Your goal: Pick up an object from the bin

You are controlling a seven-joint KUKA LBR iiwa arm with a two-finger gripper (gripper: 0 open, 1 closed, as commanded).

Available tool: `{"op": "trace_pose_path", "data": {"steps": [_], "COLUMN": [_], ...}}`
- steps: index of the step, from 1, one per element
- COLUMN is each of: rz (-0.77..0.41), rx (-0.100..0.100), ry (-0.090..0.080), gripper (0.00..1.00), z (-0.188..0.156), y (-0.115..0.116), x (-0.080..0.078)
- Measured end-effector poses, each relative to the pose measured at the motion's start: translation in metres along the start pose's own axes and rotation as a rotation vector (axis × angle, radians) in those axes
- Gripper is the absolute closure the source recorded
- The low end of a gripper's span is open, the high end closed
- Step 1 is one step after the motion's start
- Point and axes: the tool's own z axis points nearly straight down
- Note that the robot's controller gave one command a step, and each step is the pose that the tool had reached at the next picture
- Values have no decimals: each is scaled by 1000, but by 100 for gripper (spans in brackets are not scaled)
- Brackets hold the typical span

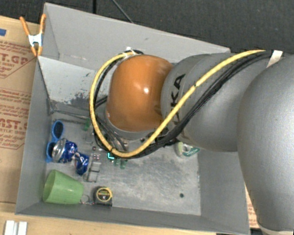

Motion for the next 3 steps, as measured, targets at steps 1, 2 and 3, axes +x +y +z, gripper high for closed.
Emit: {"op": "trace_pose_path", "data": {"steps": [1,2,3], "rz": [5,6,-5], "rx": [-1,-3,-6], "ry": [-19,-12,-17], "gripper": [0,100,100], "z": [91,88,-52], "y": [26,27,56], "x": [-34,-32,-29]}}
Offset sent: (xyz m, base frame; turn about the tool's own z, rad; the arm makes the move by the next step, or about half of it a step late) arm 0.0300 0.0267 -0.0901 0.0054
